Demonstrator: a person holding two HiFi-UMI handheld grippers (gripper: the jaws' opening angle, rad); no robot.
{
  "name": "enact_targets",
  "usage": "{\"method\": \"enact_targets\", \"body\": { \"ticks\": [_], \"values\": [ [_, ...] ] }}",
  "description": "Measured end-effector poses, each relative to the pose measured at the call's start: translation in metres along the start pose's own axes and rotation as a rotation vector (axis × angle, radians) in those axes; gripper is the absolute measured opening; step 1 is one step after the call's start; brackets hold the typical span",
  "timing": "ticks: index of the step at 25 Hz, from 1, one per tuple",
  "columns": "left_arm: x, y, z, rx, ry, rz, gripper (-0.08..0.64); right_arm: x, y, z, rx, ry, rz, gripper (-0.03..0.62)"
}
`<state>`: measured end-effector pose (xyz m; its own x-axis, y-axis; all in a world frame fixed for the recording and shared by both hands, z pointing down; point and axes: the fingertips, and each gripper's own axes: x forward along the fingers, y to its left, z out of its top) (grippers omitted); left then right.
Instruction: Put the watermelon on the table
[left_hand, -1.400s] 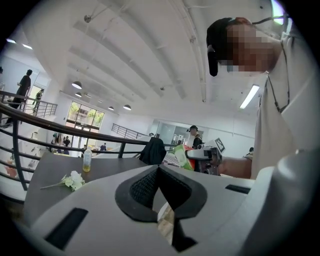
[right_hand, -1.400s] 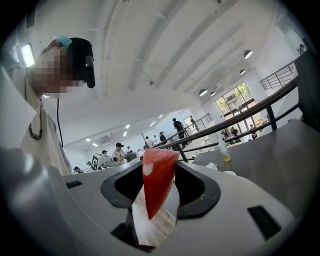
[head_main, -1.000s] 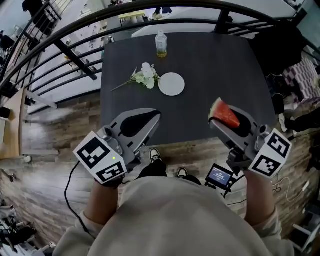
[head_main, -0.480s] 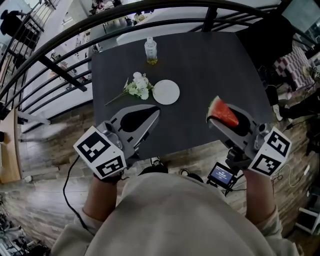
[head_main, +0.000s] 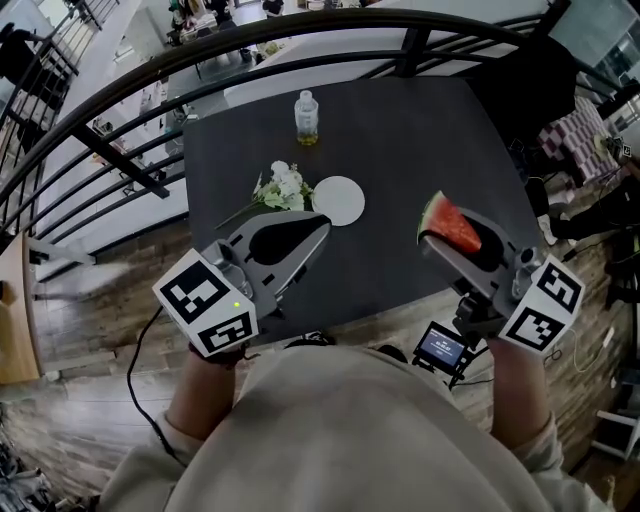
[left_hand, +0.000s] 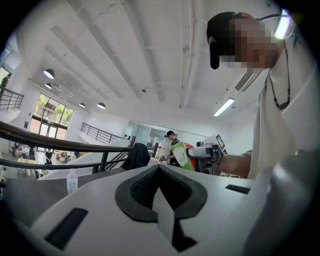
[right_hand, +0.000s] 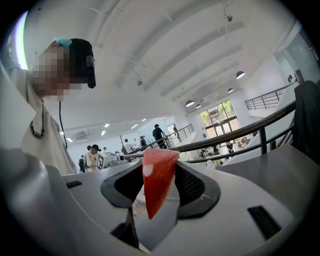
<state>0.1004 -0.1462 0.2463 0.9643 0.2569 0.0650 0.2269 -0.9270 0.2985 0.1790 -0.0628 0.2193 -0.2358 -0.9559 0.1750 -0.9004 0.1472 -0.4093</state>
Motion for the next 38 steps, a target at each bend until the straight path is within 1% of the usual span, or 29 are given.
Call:
{"method": "enact_targets", "body": {
  "ticks": [5,9,12,17,23,27,30,34,38],
  "values": [
    [-0.012,0.010,-0.007,-0.024,-0.006,-0.011,0.005,0.022,0.014,0.000,-0.018,-0.002,0.008,0.199],
    [-0.011,0.018,-0.008,-0.036,-0.006,-0.009,0.005,0.032,0.011,-0.001,-0.022,0.021,0.016,0.199],
    [-0.014,0.024,-0.007,-0.036,-0.008,0.011,0.005,0.036,0.007,0.000,-0.013,0.021,0.032,0.199],
    [-0.024,0.021,-0.006,-0.026,-0.020,0.072,0.005,0.038,0.008,0.001,-0.016,0.023,0.078,0.199],
    [-0.028,0.014,0.002,-0.002,-0.038,0.156,0.005,0.047,0.009,0.007,-0.039,0.041,0.179,0.199],
    [-0.014,0.029,0.013,0.004,-0.046,0.216,0.005,0.059,-0.010,0.026,-0.060,0.052,0.237,0.199],
    [0.001,0.037,0.015,0.000,-0.038,0.251,0.005,0.065,-0.031,0.034,-0.052,0.060,0.269,0.199],
    [0.012,0.034,0.013,0.009,-0.026,0.287,0.005,0.062,-0.042,0.031,-0.011,0.052,0.309,0.199],
    [0.021,0.035,0.018,0.040,-0.046,0.341,0.005,0.060,-0.055,0.028,-0.001,0.044,0.343,0.199]
  ]
}}
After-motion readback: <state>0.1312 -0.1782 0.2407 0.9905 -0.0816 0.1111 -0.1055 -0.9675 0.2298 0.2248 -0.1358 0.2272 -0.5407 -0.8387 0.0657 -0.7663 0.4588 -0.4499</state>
